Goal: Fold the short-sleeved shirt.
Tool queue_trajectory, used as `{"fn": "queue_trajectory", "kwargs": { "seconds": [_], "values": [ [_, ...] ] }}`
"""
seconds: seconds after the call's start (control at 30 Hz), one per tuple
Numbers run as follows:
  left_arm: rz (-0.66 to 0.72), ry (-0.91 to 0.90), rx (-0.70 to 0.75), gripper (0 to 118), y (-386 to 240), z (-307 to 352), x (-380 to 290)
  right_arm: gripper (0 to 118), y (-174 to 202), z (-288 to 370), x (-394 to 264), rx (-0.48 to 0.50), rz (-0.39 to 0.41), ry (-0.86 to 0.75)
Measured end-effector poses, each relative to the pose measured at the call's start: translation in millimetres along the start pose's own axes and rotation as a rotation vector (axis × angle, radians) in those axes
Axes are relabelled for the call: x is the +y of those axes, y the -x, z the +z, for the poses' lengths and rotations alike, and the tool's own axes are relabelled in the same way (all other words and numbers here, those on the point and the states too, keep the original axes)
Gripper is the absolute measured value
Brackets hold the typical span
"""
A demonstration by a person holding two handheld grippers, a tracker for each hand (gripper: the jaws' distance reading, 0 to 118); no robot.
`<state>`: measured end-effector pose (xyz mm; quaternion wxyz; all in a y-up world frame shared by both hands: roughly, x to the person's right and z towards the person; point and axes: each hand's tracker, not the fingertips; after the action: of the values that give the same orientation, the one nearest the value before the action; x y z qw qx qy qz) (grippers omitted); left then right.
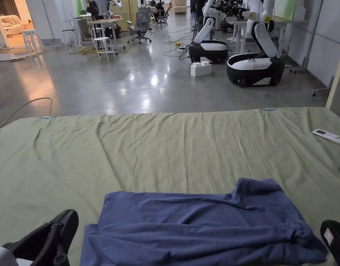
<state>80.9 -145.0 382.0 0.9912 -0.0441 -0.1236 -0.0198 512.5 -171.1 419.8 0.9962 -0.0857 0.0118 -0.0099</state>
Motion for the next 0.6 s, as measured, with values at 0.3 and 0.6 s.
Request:
{"fn": "queue_trajectory", "kwargs": {
  "seconds": [0.3,0.6],
  "values": [
    [0.020,0.061,0.042,0,8.1,-3.6,-11.0,0,-3.0,-2.1,-0.6,0.005,-0.028,0.007],
    [0.132,0.239,0.119,1,35.3,-39.4,-49.7,0,-6.7,-10.3,-14.5,0.011,-0.058,0.057]
  ]
}}
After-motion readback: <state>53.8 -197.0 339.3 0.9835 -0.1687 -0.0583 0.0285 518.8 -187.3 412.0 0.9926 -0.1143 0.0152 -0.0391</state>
